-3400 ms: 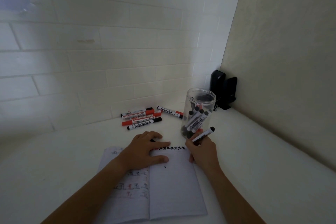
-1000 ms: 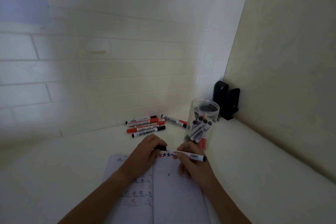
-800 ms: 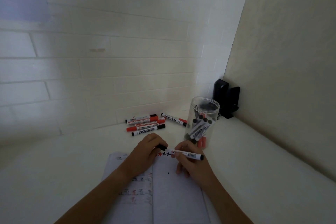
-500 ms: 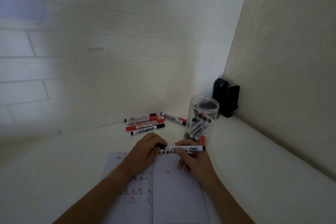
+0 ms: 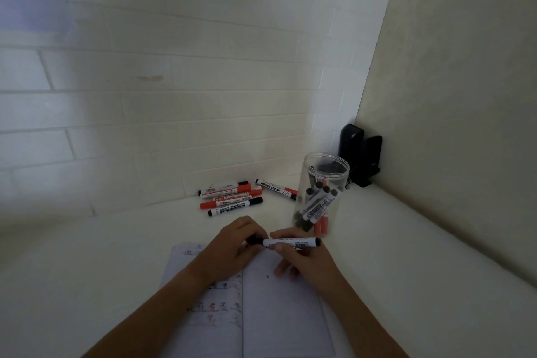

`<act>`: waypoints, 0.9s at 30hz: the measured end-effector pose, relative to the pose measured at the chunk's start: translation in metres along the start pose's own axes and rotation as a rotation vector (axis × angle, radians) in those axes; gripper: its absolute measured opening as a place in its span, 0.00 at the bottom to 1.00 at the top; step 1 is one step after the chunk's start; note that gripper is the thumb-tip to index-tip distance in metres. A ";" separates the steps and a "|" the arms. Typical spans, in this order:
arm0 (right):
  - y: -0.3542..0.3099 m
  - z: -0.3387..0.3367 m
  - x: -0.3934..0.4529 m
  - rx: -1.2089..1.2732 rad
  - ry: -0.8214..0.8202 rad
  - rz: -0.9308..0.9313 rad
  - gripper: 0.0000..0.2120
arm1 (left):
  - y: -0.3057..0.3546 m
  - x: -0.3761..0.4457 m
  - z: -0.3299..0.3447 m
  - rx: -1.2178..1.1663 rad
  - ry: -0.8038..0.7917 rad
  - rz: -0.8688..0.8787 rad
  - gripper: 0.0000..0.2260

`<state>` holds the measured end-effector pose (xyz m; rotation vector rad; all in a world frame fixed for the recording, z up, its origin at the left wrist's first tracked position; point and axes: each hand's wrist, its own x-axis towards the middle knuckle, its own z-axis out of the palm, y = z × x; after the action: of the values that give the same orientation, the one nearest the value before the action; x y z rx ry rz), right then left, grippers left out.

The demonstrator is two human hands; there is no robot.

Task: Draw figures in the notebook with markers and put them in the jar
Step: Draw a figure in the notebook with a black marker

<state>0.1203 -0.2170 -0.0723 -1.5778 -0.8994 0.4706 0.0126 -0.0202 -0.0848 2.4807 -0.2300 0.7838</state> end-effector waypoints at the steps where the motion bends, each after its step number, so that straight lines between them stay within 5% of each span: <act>1: -0.002 0.000 0.000 0.021 0.019 0.011 0.12 | -0.001 0.000 0.001 0.010 0.008 -0.010 0.05; 7: -0.005 -0.012 -0.001 0.175 0.222 -0.013 0.04 | 0.003 0.001 0.001 0.069 0.119 -0.090 0.04; 15: 0.015 0.000 0.002 -0.372 -0.032 -0.153 0.04 | 0.003 0.001 -0.002 -0.044 -0.004 -0.058 0.09; 27: 0.026 0.006 0.007 -0.560 -0.062 -0.243 0.16 | -0.003 0.001 -0.002 -0.068 -0.007 -0.060 0.08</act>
<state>0.1276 -0.2076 -0.0972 -1.9247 -1.3308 0.0915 0.0134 -0.0164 -0.0848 2.4155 -0.1814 0.7302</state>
